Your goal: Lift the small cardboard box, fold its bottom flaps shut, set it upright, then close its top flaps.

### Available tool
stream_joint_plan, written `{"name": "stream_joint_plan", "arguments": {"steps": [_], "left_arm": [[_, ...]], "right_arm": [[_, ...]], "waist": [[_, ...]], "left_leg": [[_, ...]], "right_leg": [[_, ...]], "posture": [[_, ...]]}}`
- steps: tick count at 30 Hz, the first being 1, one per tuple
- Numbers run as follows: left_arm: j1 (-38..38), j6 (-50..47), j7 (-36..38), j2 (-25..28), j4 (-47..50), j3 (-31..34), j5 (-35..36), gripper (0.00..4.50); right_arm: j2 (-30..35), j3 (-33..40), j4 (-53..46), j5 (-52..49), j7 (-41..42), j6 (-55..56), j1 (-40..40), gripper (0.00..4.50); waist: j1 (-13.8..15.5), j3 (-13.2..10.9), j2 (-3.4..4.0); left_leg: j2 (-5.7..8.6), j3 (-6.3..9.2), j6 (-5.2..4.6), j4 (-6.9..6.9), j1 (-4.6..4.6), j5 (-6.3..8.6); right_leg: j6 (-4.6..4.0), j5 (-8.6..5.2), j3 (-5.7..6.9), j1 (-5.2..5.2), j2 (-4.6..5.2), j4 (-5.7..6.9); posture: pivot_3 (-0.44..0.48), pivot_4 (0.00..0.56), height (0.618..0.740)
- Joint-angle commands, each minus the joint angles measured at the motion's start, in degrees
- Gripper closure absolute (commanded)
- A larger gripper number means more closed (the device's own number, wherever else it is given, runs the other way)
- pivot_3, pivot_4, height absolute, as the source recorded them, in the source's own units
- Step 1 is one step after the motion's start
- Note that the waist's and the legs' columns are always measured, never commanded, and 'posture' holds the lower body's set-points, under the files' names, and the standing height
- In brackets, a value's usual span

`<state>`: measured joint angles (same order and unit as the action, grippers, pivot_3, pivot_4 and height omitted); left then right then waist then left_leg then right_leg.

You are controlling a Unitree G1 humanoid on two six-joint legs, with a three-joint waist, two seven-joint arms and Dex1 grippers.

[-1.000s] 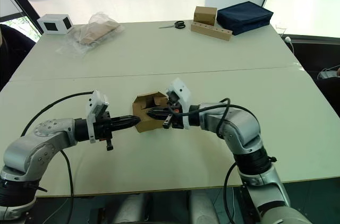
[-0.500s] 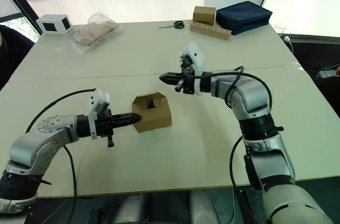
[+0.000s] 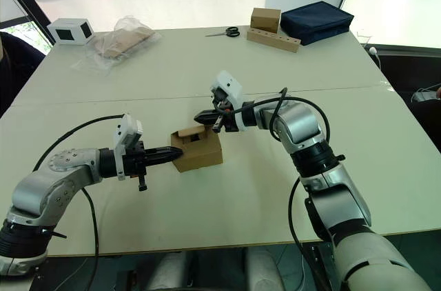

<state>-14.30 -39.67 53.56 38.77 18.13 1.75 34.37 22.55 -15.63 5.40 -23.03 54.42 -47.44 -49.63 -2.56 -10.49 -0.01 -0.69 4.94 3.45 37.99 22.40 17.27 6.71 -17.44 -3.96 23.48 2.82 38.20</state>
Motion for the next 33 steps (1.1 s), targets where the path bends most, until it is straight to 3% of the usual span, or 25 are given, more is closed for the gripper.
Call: {"name": "stream_joint_plan", "arguments": {"steps": [1, 12, 20, 33], "left_arm": [[-0.13, 0.28, -0.24, 1.19, -0.04, 1.36, -0.13, 4.43], [-1.61, -1.43, -0.50, 1.92, 0.27, 2.73, 2.24, 4.43], [-5.74, -5.85, -2.38, 0.64, -1.54, 9.22, 9.89, 4.43], [-6.52, -0.13, -6.03, -4.20, -6.14, 1.53, 0.77, 4.43]], "right_arm": [[0.13, 1.13, -5.19, -1.66, 0.37, -1.17, 0.60, 4.50], [-0.48, -0.28, -9.07, -0.40, -1.79, -1.90, 4.33, 4.50], [-1.35, 0.16, -9.10, -0.42, -3.24, -1.72, 4.78, 4.50], [-1.43, 1.37, -12.01, -1.74, -4.95, -3.08, 5.78, 4.50]], "waist": [[-0.02, 0.00, 0.00], [0.01, 0.00, 0.00], [0.00, 0.00, 0.00], [-0.01, 0.00, 0.00]], "left_leg": [[0.00, 0.00, -0.01, 0.00, 0.00, 0.00], [0.00, 0.01, -0.03, 0.00, 0.00, 0.02], [0.00, 0.02, -0.03, 0.00, 0.00, 0.02], [0.01, 0.01, 0.10, 0.00, 0.00, -0.05]], "right_leg": [[0.00, 0.00, 0.00, 0.00, 0.00, 0.01], [0.00, 0.00, 0.00, 0.00, -0.01, 0.00], [0.00, 0.00, 0.00, 0.01, -0.01, 0.00], [0.00, 0.00, 0.00, 0.01, -0.01, -0.01]], "posture": [[0.000, 0.150, 0.740], [0.000, 0.150, 0.740], [0.000, 0.150, 0.740], [0.000, 0.150, 0.740]]}}
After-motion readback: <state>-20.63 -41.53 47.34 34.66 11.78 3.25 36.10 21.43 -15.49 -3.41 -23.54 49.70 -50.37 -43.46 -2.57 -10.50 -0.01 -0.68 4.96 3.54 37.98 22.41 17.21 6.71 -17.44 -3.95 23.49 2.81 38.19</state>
